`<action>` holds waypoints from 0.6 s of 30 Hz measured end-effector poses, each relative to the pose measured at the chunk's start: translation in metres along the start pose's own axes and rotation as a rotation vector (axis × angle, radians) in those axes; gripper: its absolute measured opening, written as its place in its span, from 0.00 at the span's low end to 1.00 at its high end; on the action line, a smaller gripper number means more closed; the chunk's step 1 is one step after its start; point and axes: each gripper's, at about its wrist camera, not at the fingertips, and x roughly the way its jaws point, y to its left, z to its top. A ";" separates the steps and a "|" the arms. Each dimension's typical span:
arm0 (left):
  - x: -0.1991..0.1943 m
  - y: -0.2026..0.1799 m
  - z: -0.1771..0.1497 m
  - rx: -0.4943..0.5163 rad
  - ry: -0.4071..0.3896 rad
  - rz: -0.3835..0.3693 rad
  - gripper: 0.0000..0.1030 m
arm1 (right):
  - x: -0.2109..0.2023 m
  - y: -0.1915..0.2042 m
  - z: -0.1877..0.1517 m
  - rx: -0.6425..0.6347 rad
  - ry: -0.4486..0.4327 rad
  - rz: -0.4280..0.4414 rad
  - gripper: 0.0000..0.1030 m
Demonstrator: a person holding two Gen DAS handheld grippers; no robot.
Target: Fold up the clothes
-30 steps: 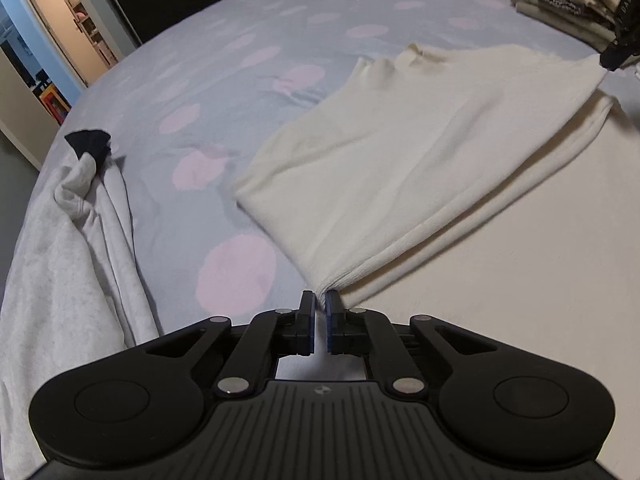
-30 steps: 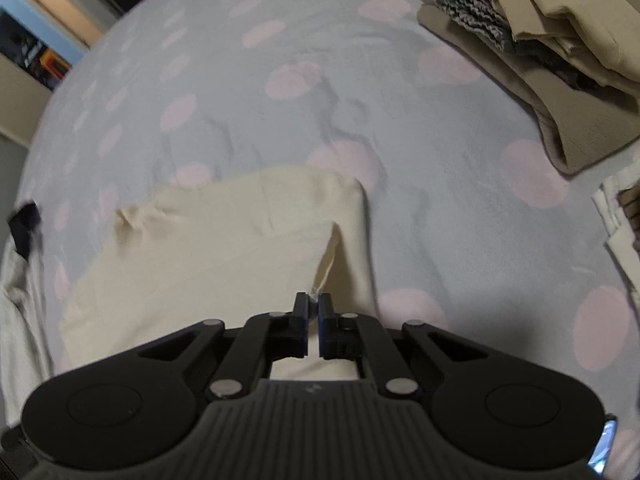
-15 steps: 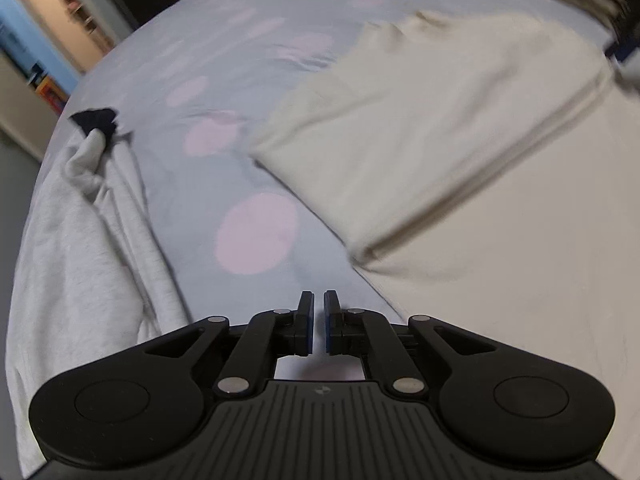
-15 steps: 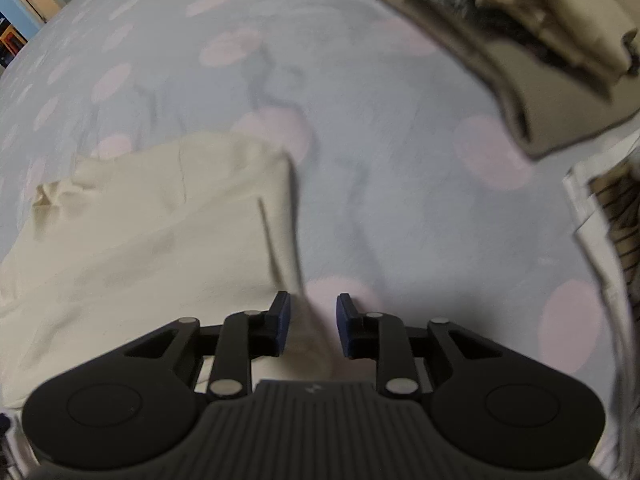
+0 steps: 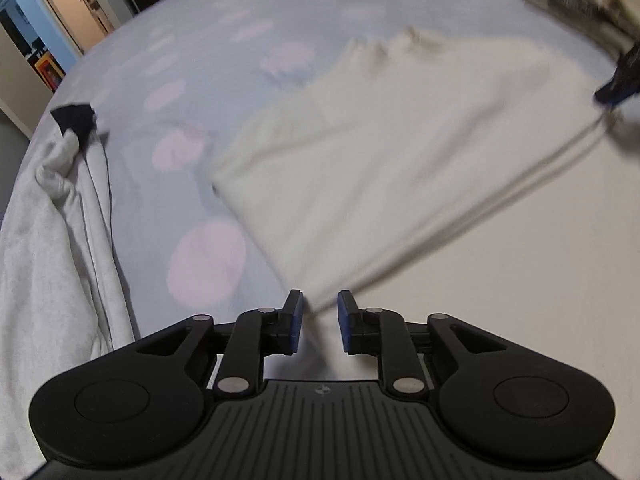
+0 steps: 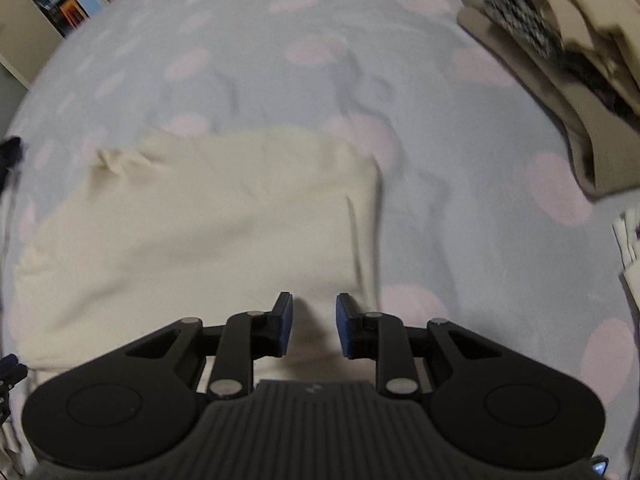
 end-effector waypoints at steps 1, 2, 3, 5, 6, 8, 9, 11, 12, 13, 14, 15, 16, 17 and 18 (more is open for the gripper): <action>0.001 0.000 -0.004 0.007 0.014 0.003 0.22 | 0.000 -0.003 -0.001 0.003 -0.002 -0.001 0.23; 0.001 0.000 -0.007 0.009 0.023 -0.003 0.22 | -0.004 -0.006 -0.002 0.003 -0.016 0.005 0.25; -0.001 0.002 -0.011 0.004 0.027 -0.010 0.23 | -0.009 -0.007 -0.003 -0.002 -0.030 0.010 0.28; -0.006 0.005 -0.019 -0.020 0.025 -0.022 0.27 | -0.021 -0.008 -0.008 -0.034 -0.057 0.029 0.31; -0.008 0.006 -0.023 -0.031 0.026 -0.026 0.28 | -0.025 -0.008 -0.011 -0.058 -0.067 0.039 0.35; -0.014 0.005 -0.029 -0.036 0.026 -0.021 0.28 | -0.035 -0.005 -0.020 -0.110 -0.082 0.050 0.36; -0.018 0.003 -0.032 -0.028 0.023 -0.019 0.28 | -0.040 -0.003 -0.027 -0.142 -0.089 0.051 0.36; -0.028 -0.004 -0.038 0.004 0.014 -0.017 0.28 | -0.046 0.000 -0.040 -0.215 -0.100 0.050 0.37; -0.033 -0.008 -0.042 0.020 0.011 -0.025 0.28 | -0.050 0.001 -0.049 -0.255 -0.098 0.053 0.37; -0.037 -0.013 -0.046 0.037 0.007 -0.035 0.28 | -0.054 0.002 -0.058 -0.293 -0.092 0.060 0.38; -0.042 -0.017 -0.049 0.055 0.001 -0.042 0.28 | -0.058 0.004 -0.067 -0.328 -0.087 0.064 0.39; -0.046 -0.023 -0.053 0.076 -0.003 -0.045 0.28 | -0.060 0.005 -0.076 -0.360 -0.082 0.064 0.39; -0.049 -0.029 -0.057 0.100 -0.007 -0.045 0.28 | -0.062 0.007 -0.085 -0.393 -0.077 0.065 0.39; -0.053 -0.035 -0.061 0.124 -0.011 -0.044 0.28 | -0.064 0.009 -0.095 -0.428 -0.071 0.063 0.39; -0.056 -0.041 -0.066 0.146 -0.014 -0.045 0.28 | -0.066 0.012 -0.107 -0.468 -0.066 0.060 0.39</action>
